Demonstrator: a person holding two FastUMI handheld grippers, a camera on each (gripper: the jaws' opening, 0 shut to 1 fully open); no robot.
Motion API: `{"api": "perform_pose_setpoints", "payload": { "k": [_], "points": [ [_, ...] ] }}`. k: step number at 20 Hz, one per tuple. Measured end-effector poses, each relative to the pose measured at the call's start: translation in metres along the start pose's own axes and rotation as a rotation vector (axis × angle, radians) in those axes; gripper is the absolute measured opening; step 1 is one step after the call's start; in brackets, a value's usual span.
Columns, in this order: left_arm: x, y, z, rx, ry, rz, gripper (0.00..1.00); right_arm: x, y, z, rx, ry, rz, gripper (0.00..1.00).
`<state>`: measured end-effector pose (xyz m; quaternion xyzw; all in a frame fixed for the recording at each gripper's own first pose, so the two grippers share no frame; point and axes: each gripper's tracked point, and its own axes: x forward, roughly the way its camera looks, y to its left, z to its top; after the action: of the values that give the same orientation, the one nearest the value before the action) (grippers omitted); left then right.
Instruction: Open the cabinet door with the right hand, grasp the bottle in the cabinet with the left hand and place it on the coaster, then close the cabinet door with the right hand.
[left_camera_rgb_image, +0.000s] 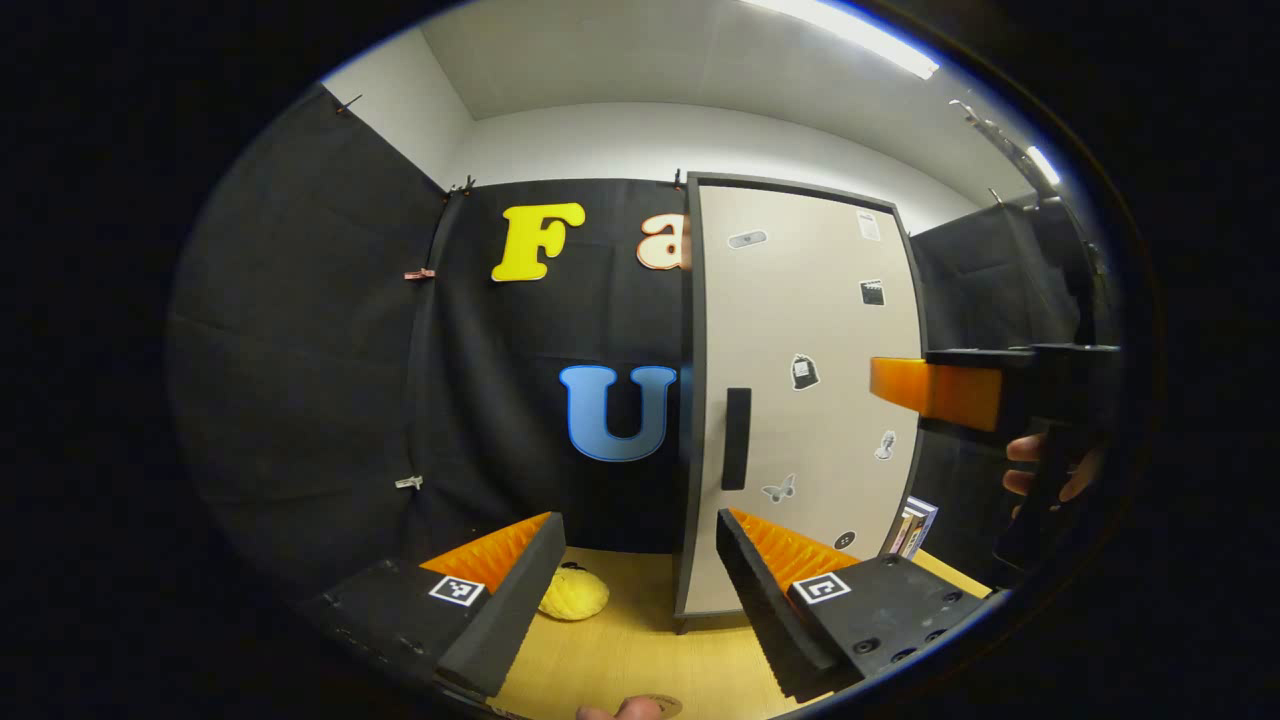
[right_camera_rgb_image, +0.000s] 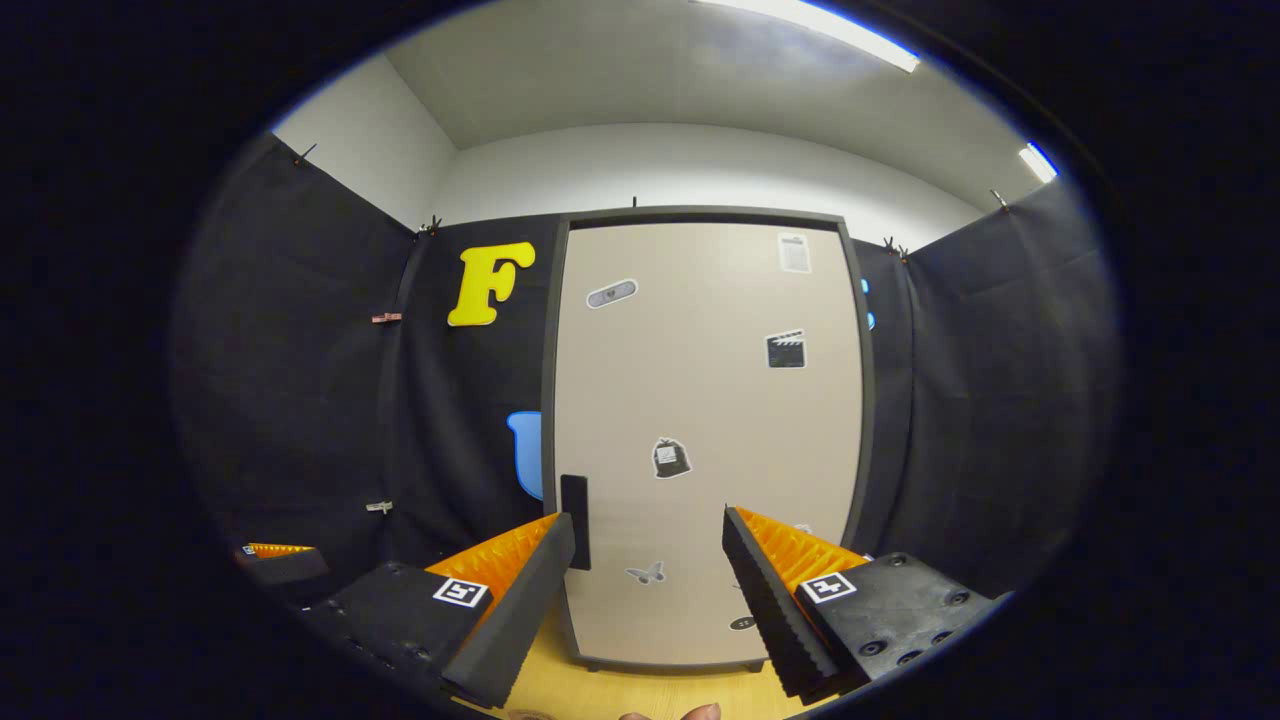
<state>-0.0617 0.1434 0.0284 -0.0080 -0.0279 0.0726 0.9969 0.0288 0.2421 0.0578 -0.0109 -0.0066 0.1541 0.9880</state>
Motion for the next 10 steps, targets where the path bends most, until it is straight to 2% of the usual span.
{"api": "perform_pose_setpoints", "payload": {
  "k": [6, 10],
  "points": [
    [-0.008, 0.052, -0.023, -0.020, 0.031, 0.074, 0.96, 0.062, 0.042, -0.045, -0.013, 0.091, 0.044, 0.97],
    [-0.004, 0.074, -0.030, -0.023, 0.023, 0.102, 0.96, 0.102, 0.051, -0.061, -0.009, 0.092, 0.017, 0.97]
  ]
}}
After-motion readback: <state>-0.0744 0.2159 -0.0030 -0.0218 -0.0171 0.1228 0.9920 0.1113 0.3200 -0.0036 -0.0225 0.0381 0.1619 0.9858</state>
